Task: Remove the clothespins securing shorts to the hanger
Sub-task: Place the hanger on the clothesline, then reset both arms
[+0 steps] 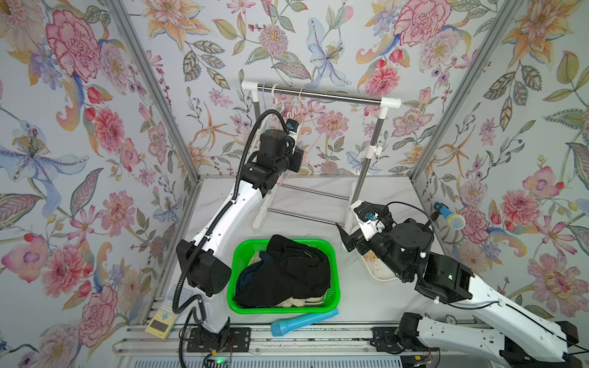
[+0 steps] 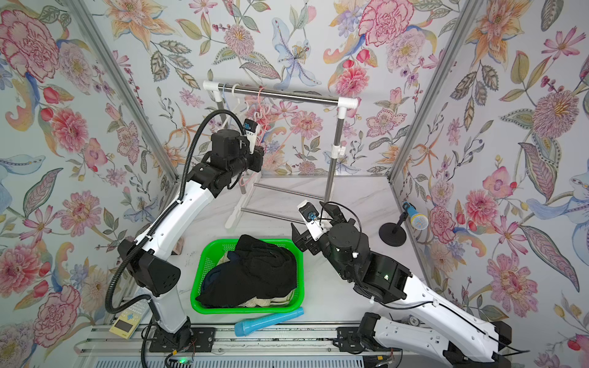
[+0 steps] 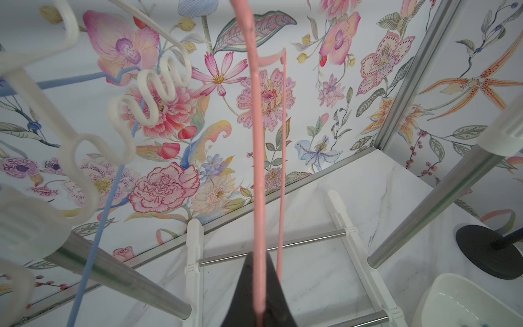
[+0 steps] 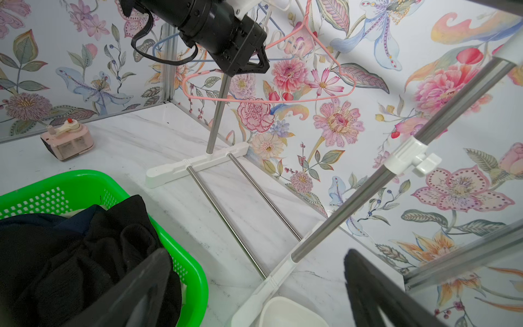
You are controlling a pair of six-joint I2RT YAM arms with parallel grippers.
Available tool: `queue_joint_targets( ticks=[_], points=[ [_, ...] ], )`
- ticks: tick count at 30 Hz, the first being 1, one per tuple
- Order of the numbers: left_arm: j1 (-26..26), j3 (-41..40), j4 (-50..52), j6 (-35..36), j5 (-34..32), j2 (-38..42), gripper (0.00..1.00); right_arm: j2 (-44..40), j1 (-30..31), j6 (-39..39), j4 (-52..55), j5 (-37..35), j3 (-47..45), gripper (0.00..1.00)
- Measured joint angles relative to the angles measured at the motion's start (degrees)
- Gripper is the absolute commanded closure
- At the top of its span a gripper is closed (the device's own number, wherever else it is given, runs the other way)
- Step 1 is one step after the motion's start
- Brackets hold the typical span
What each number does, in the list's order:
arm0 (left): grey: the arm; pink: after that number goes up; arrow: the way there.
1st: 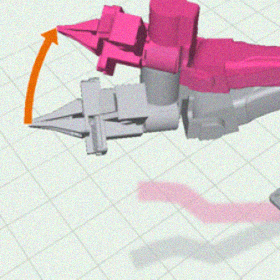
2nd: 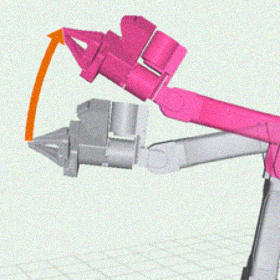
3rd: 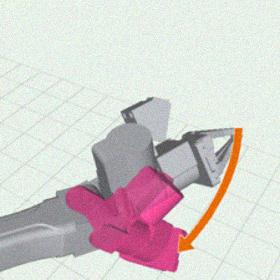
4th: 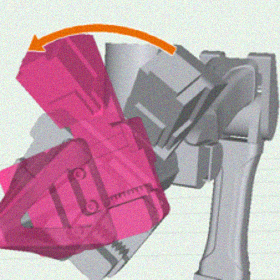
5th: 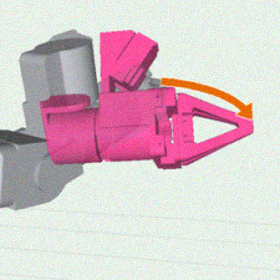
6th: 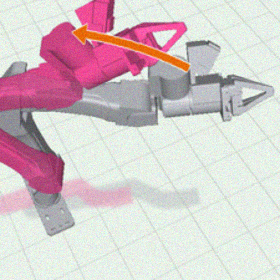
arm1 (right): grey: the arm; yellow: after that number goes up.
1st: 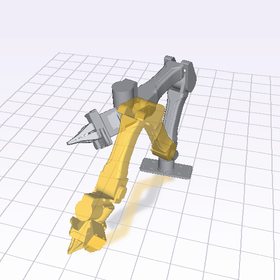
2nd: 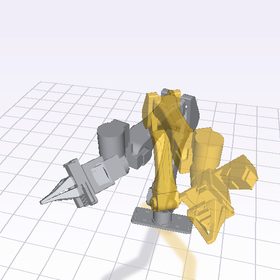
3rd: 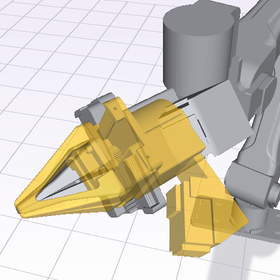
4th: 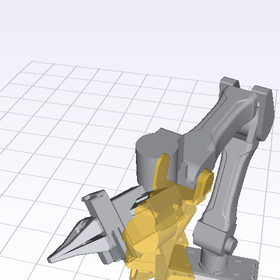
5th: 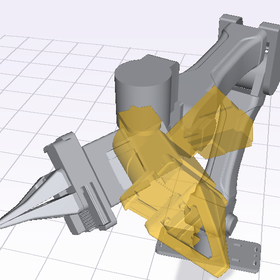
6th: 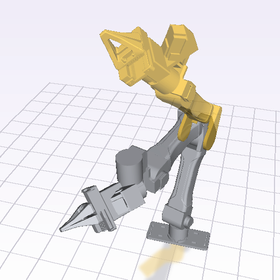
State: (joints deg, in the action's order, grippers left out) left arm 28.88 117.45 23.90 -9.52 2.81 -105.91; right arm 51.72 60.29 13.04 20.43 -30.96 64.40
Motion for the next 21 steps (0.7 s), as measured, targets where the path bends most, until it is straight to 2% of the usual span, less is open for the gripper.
queue_joint_targets(
  ticks=[1, 3, 5, 6, 9, 12, 18, 21],
  points=[
    [0.0, -0.02, 0.04, 0.0, 0.07, 0.07, 0.83, 0.0, 0.0, -0.28, 0.07, 0.0, -0.09, 0.02],
    [0.0, -0.09, 0.11, -0.02, 0.55, 0.26, 0.47, 0.0, 0.0, -0.79, 0.07, -0.07, -0.13, 0.02],
    [0.0, -0.63, 0.15, -0.22, 1.33, 0.79, 0.28, 0.0, 0.0, -1.11, 0.07, -0.48, -0.13, 0.01],
    [0.0, -1.07, 0.39, -0.33, 1.49, 1.29, 0.21, 0.0, 0.0, -1.29, 0.07, -0.9, -0.13, 0.0],
    [0.0, -3.04, 0.42, -0.5, 1.62, 4.11, 0.09, -0.33, 0.0, -1.75, 0.07, -2.05, -0.5, 0.01],
    [0.0, -7.76, -0.15, -0.46, 1.6, 10.6, 0.02, -1.2, 0.0, -3.13, 0.02, -4.9, -1.4, 0.01],
    [0.04, -26.01, -6.21, -1.68, 0.85, 33.18, 0.01, -4.48, -0.48, -6.91, -0.09, -12.2, -5.05, 0.01],
    [0.07, -36.26, -9.64, -2.19, -3.54, 45.44, 0.01, -6.95, -2.16, -8.41, -0.11, -15.52, -8.02, 0.01]
  ],
)
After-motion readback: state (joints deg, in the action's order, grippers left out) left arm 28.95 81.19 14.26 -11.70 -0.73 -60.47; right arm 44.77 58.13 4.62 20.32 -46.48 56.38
